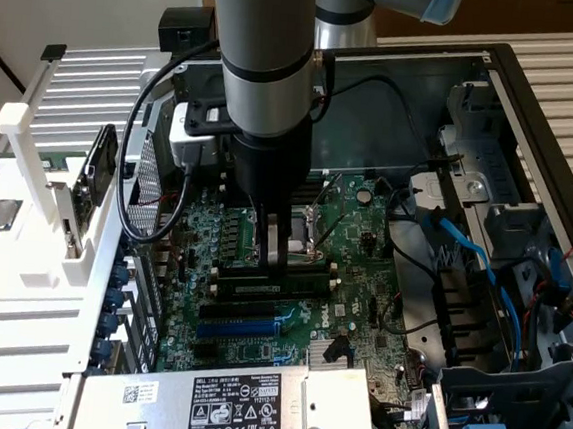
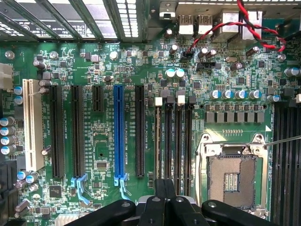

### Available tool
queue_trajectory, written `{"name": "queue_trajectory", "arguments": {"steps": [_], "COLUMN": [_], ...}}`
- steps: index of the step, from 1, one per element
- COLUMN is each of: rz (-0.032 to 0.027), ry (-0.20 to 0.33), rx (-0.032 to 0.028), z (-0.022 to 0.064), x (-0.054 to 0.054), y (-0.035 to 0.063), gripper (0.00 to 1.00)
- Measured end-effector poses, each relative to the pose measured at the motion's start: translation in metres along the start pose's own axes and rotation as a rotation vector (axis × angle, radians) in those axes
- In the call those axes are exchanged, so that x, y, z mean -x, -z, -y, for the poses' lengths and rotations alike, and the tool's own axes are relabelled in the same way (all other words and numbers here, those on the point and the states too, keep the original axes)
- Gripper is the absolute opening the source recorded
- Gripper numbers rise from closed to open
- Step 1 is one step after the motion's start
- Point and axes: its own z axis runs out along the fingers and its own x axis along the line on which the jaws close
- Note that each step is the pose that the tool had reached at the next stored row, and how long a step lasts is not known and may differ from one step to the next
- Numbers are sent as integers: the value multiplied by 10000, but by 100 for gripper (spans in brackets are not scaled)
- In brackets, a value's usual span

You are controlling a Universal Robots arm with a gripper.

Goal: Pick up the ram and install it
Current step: 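Press down the ram until it locks into place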

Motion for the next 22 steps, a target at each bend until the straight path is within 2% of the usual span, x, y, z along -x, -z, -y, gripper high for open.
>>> {"name": "queue_trajectory", "arguments": {"steps": [8,16,19,22], "rz": [33,106,137,144], "ry": [-1,-5,-5,-7], "rx": [7,4,-10,3], "z": [0,0,5,8], "x": [-8,-12,-7,-4], "y": [-6,-6,50,167], "gripper": [10,10,10,10]}}
